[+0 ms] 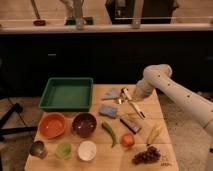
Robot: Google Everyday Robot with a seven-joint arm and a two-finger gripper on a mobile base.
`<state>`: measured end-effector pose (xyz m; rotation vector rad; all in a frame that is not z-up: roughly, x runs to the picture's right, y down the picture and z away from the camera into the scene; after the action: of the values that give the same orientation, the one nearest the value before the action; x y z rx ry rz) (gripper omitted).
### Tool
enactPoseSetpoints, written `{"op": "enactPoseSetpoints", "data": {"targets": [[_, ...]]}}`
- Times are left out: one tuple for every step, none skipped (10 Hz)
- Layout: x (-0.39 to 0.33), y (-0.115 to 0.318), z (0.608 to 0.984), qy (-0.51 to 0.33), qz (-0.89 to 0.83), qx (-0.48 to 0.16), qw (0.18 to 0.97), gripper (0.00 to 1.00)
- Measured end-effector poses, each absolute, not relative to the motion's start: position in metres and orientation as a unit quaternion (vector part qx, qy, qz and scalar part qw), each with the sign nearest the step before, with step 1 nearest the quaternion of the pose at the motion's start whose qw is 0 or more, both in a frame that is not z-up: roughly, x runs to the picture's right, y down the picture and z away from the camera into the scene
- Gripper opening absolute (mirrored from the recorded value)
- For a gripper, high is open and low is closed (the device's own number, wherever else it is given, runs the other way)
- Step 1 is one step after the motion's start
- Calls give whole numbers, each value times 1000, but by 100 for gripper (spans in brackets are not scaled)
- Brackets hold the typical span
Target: Place fork in plastic cup
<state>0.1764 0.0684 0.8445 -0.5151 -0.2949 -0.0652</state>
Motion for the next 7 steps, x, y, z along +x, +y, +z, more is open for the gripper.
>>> {"op": "enactPoseSetpoints", "data": {"targets": [[168,75,838,-154,-49,-256,953,0],[162,80,829,-164,-67,-256,950,0],[160,81,825,-168,-73,-257,949,0],[163,82,825,-167,-71,-257,949,0],[162,82,825,-168,-71,-257,949,0],[161,82,825,-168,-72,-257,949,0],[160,82,826,-168,-73,-257,949,0]]}}
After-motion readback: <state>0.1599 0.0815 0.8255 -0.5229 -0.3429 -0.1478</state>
